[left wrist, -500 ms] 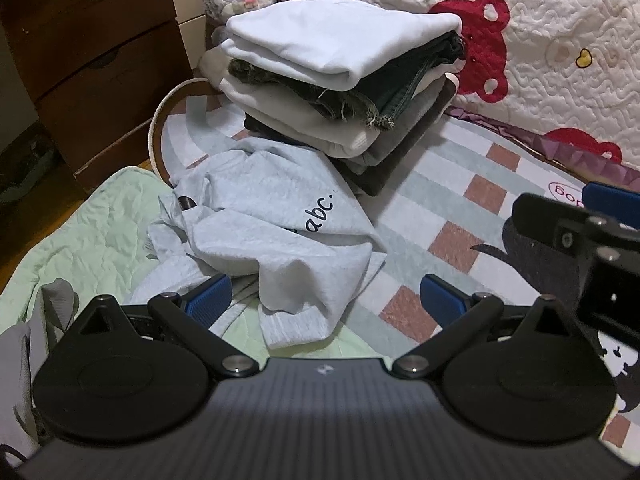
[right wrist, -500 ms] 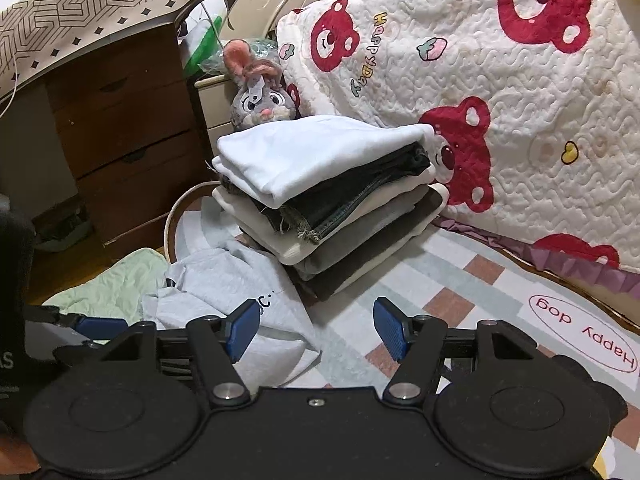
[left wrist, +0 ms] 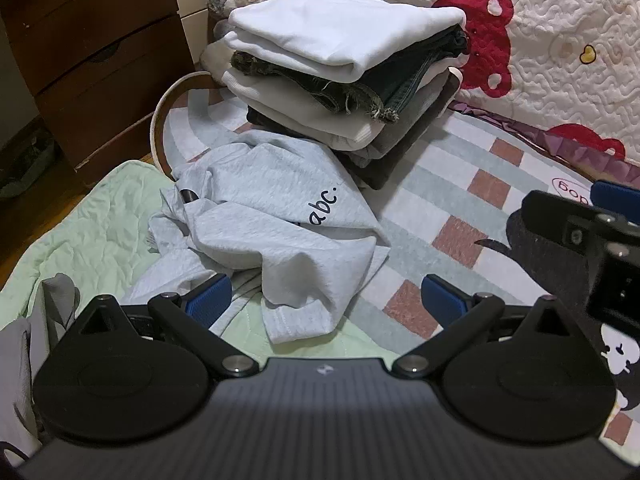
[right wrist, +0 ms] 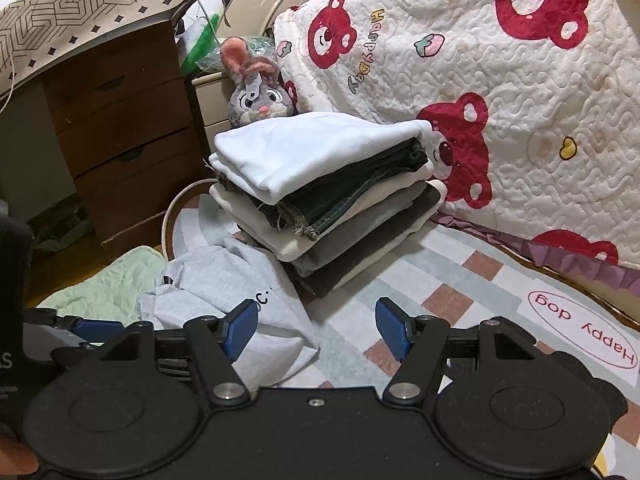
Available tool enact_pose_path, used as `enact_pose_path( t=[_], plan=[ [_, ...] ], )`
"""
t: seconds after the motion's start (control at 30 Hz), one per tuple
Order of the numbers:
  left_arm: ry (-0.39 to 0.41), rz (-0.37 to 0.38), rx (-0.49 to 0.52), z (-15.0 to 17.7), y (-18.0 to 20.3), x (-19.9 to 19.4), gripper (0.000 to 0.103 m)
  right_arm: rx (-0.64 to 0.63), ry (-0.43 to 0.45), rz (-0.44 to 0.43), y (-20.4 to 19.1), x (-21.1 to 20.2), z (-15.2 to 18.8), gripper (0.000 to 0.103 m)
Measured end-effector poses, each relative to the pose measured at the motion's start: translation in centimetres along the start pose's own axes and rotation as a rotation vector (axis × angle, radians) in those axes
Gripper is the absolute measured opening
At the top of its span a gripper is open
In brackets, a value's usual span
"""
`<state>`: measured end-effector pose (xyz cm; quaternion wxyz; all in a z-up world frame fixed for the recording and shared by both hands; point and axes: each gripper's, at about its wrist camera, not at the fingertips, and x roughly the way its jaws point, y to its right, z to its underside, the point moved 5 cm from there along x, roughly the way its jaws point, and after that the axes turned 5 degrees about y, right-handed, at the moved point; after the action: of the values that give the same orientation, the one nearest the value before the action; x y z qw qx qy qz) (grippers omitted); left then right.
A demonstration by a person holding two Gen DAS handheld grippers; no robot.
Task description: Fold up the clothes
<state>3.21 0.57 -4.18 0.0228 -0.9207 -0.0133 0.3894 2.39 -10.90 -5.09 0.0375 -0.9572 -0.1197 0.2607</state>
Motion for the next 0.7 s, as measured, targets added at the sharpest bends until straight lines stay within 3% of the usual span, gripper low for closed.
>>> enact_pose_path(
  t=[0.7],
  plan=[
    [-0.032,-0.001,0.023,0.18,0.34,0.76,0.103,0.015,-0.013,0.009,0.70,0.14,0.41,0.073]
  ],
)
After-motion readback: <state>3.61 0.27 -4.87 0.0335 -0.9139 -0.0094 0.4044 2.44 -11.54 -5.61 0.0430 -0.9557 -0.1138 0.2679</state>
